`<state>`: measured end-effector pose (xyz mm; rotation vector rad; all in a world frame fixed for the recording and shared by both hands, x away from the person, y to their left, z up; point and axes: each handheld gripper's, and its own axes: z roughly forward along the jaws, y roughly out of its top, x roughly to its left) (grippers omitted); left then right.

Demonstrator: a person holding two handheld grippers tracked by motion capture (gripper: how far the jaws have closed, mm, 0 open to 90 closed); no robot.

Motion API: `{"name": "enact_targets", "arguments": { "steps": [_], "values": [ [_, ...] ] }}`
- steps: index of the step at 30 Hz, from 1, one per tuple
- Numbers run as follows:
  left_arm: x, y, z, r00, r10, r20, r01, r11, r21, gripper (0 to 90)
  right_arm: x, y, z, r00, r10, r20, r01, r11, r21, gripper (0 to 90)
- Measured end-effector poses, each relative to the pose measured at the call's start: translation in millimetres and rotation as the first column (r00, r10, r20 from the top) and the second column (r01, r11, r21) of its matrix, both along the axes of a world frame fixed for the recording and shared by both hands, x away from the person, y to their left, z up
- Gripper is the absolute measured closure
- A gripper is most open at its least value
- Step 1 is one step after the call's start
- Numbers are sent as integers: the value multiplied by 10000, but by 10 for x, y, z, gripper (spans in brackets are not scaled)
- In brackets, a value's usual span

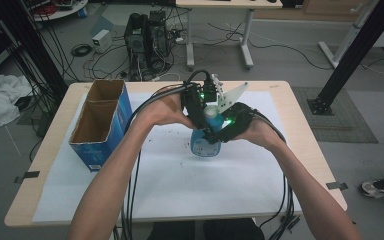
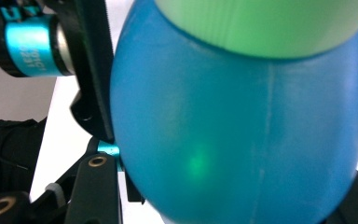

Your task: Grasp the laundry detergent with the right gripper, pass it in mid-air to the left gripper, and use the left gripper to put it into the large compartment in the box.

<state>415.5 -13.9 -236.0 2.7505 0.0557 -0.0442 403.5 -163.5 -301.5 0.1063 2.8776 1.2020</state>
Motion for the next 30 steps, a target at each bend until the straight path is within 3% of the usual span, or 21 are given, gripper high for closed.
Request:
{"name": "enact_targets", "arguments": {
  "steps": [3,4,6,11,13,15,16,17,18,21,22,23,24,25,26,27,30],
  "values": [
    [5,3,-1,10000,31,36,-31,10000,34,344,9,5,-6,9999,42,140,-43,10000,23,448],
    [5,3,-1,10000,31,36,-31,10000,34,354,-21,-11,7,9996,-193,-194,187,9994,-300,448],
    [5,4,-4,10000,49,16,-49,10000,11,357,2,4,-5,10000,72,32,-72,9999,-114,447],
    [-4,5,-1,9999,55,126,-54,10000,-8,363,-55,-13,13,9972,-547,-510,523,9975,-465,448],
    [-7,11,10,9997,-66,231,68,9999,-97,367,28,15,-16,9990,371,255,-380,9985,387,447],
    [-8,13,15,9997,-76,225,79,9999,-117,370,9,16,-11,10000,79,0,-78,9990,437,447],
    [-13,12,12,9997,-50,224,53,9999,-131,370,30,2,-9,9994,304,187,-310,9991,288,447],
    [-15,11,11,9997,-44,227,47,9999,-114,371,52,25,-22,9973,585,441,-613,9961,631,446],
    [-21,10,12,9997,-5,245,7,10000,-47,371,145,91,-48,9769,1438,1579,-1668,9754,1438,445],
    [-26,10,4,9996,12,270,-11,10000,-44,372,140,94,-57,9788,1369,1524,-1582,9778,1377,442],
    [-26,10,4,9997,25,242,-24,10000,-22,372,247,204,-79,9218,2485,2974,-3238,9156,2385,441],
    [-19,12,9,9996,-38,284,37,10000,24,372,257,204,-75,9179,2563,3029,-3325,9134,2347,441],
    [-20,13,9,9996,-22,281,22,10000,9,372,148,100,-68,9772,1444,1553,-1678,9744,1499,440],
    [-21,13,9,9996,-22,286,22,10000,6,372,163,110,-71,9725,1574,1719,-1863,9681,1674,440],
    [-26,12,8,9996,4,289,-4,10000,-15,372,214,162,-78,9486,2080,2385,-2613,9399,2196,439],
    [-27,10,5,9996,30,273,-29,10000,-27,372,255,199,-81,9216,2524,2950,-3274,9136,2411,438],
    [-31,7,-2,9996,94,256,-94,10000,23,372,269,214,-86,9135,2628,3106,-3434,9075,2420,433]
  ]
}}
